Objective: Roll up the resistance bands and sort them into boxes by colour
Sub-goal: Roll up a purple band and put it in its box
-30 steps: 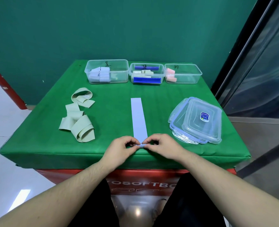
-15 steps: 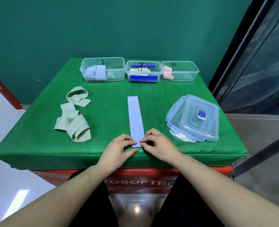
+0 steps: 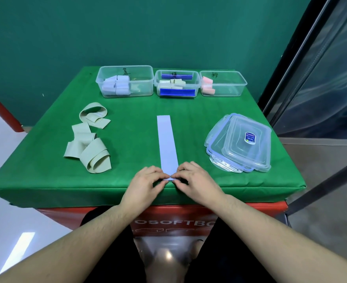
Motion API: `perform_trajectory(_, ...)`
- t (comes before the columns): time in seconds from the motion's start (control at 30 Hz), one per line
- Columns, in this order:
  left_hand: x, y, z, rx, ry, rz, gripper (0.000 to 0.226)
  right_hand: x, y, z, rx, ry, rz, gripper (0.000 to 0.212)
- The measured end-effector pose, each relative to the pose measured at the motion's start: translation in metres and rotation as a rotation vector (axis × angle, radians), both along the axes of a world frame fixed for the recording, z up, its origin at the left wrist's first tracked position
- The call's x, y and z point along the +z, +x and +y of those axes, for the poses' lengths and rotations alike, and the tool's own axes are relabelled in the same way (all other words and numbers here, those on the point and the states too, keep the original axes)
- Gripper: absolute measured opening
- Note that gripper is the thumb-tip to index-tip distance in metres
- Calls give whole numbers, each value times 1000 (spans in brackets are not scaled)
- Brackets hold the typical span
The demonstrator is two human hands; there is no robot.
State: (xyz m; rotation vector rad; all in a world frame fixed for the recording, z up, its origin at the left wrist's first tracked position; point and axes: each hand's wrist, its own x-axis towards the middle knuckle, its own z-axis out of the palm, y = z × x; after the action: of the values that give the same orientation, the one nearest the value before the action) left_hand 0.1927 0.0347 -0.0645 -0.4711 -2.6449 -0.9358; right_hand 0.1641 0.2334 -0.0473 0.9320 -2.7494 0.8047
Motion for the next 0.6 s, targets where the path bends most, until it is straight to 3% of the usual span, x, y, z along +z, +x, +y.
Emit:
perform_trajectory(0.13,0,0,-1,-8,4,-13,14,2,-2,1,7,-2,-23,20)
perform_trajectory(0.27,2,0,0,-22,15,-53,32,3,-2,0,20,2,-5,18)
perform_trajectory(0.4,2,-1,0,-26,10,-50,16,3,-6,0,2,-5,-75,20)
perform_trajectory(0.53,4,-4,0,5,7,-90,30,4,-8,1,-46,-86,-143,17)
perform_trajectory(0.6,4,-5,0,13,24,-101,25,5,-9,1,-58,-114,-179,14)
